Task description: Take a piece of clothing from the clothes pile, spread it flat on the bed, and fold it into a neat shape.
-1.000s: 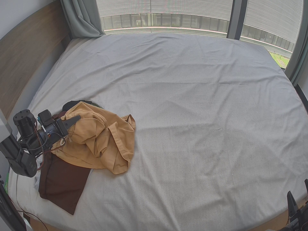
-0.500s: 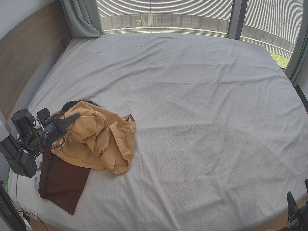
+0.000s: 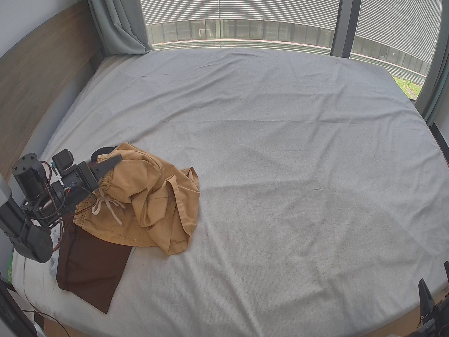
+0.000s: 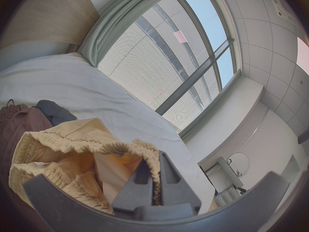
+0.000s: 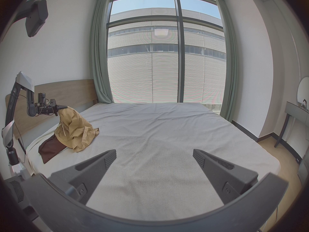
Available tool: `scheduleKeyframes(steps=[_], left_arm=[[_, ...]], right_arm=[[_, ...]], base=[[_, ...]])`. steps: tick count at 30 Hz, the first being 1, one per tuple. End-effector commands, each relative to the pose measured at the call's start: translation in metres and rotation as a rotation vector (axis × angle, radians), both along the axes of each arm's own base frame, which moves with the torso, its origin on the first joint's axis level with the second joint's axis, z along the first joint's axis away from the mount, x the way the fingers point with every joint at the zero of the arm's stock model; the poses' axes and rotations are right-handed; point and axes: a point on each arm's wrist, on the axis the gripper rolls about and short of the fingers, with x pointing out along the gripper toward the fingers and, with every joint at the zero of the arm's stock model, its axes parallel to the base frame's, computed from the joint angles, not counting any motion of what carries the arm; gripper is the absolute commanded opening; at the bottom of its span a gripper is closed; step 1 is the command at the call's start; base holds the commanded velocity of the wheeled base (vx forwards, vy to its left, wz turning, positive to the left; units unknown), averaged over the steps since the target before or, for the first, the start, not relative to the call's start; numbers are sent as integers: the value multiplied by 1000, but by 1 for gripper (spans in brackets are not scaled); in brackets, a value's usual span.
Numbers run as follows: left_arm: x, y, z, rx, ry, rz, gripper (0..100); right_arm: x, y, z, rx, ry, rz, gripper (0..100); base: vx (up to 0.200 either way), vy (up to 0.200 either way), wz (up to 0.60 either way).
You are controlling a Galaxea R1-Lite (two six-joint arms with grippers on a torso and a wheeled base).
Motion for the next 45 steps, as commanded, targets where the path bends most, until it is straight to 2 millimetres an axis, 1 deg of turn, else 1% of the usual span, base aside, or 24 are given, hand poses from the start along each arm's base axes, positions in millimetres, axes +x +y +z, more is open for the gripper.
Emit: scheduleKeyframes(steps=[1, 15, 21, 29, 36, 40, 42, 43, 45], left_arm=[[-5, -6, 5, 1, -17, -20, 0], [-8, -14, 5, 6, -43, -50, 0], [-11, -20, 11, 9, -80, -104, 0], [-12, -22, 13, 10, -90, -110, 0], [-18, -35, 9, 33, -91, -173, 0], [-20, -39, 9, 55, -108, -202, 0], [-20, -43, 8, 60, -113, -212, 0], [-22, -48, 9, 59, -116, -225, 0], [-23, -50, 9, 55, -115, -234, 0]], right_arm=[[0, 0, -5, 0, 0, 0, 100], [0, 0, -5, 0, 0, 0, 100], [0, 0, -5, 0, 0, 0, 100], [0, 0, -5, 0, 0, 0, 100], [0, 0, -5, 0, 0, 0, 100], [0, 0, -5, 0, 0, 0, 100], [0, 0, -5, 0, 0, 0, 100], [0, 0, -5, 0, 0, 0, 100], [0, 0, -5, 0, 0, 0, 100]], base=[[0, 0, 0], [0, 0, 0], [0, 0, 0], [0, 0, 0], [0, 0, 0], [0, 0, 0], [0, 0, 0], [0, 0, 0], [0, 0, 0]])
